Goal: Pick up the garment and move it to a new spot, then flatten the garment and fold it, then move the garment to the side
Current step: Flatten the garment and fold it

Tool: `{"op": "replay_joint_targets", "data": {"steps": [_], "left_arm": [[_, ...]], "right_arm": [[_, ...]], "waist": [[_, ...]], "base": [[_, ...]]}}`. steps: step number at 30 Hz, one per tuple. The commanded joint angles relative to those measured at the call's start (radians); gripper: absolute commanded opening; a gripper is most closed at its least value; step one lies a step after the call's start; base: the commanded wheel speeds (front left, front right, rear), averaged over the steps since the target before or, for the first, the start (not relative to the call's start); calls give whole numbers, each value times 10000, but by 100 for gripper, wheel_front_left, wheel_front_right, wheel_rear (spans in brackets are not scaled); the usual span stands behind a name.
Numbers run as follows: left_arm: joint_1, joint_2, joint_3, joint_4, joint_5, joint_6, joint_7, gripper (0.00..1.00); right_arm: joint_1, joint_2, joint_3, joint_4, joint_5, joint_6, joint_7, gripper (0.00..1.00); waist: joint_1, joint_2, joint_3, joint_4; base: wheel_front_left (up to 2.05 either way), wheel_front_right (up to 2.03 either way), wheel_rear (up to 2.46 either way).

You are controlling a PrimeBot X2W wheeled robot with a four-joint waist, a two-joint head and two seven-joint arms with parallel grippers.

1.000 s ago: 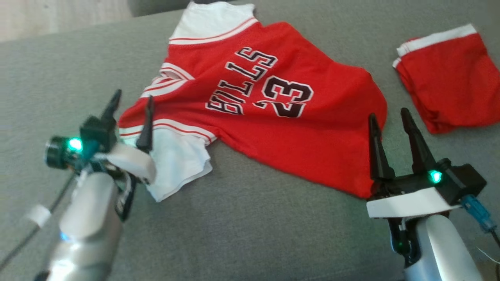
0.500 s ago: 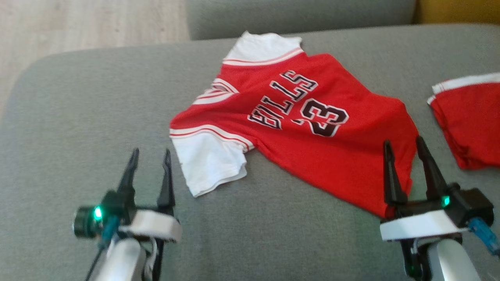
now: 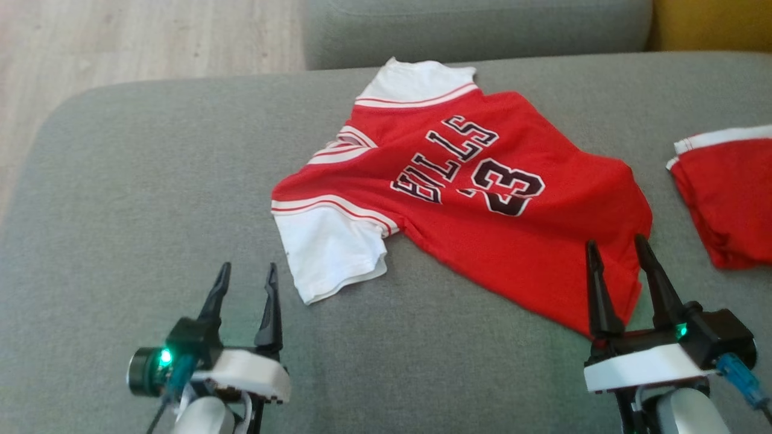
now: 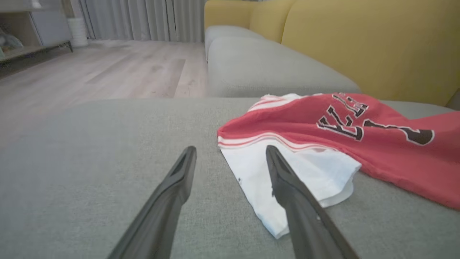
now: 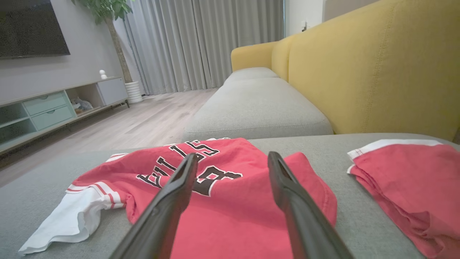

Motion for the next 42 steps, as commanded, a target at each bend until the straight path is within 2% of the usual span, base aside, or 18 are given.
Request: {"op": "replay_joint_targets", "data": {"steps": [1, 4, 10, 17, 26, 27, 29, 30, 36, 42], "left_arm": [[-612, 130, 266, -116, -88, -106, 238, 100], [-859, 34, 256, 317, -497, -332, 1003, 100], [-1243, 186, -66, 968, -485, -571, 1913, 100], [-1246, 233, 35, 1527, -573, -104, 2519, 100], [-1320, 287, -75, 1817, -722, -185, 2909, 100], [-1306, 261, -92, 1859, -792, -238, 3012, 95], [-1287, 239, -198, 1911, -897, -419, 3280, 41], [-1289, 259, -269, 1907, -893, -493, 3361, 0], [-1267, 298, -314, 1693, -906, -523, 3196, 0], [-1228, 329, 23, 1092, -1000, -353, 2157, 0]], "right_arm": [[-462, -58, 244, -339, 2, 67, -61, 100], [-519, -58, 250, -359, 41, 67, -61, 100], [-668, -58, 228, -343, 103, 67, -61, 100], [-799, -58, 231, -351, 182, 67, -61, 100], [-791, -58, 201, -313, 192, 67, -61, 100], [-792, -58, 196, -310, 196, 67, -61, 100], [-793, -58, 192, -302, 203, 67, -61, 100], [-794, -58, 190, -295, 205, 67, -61, 100], [-761, -58, 146, -250, 202, 67, -61, 100], [-372, -58, 101, 228, 54, 67, -61, 100]], "waist": [[1, 0, 145, -138], [1, 0, 365, -332], [1, 0, 715, -761], [1, 0, 923, -1107], [1, 0, 997, -1270], [1, 0, 991, -1282], [1, 0, 976, -1296], [1, 0, 964, -1303], [1, 0, 829, -1309], [1, 0, 535, -1306]], "base": [[0, 0, 0], [0, 0, 0], [0, 0, 0], [0, 0, 0], [0, 0, 0], [0, 0, 0], [0, 0, 0], [0, 0, 0], [0, 0, 0], [0, 0, 0]]}}
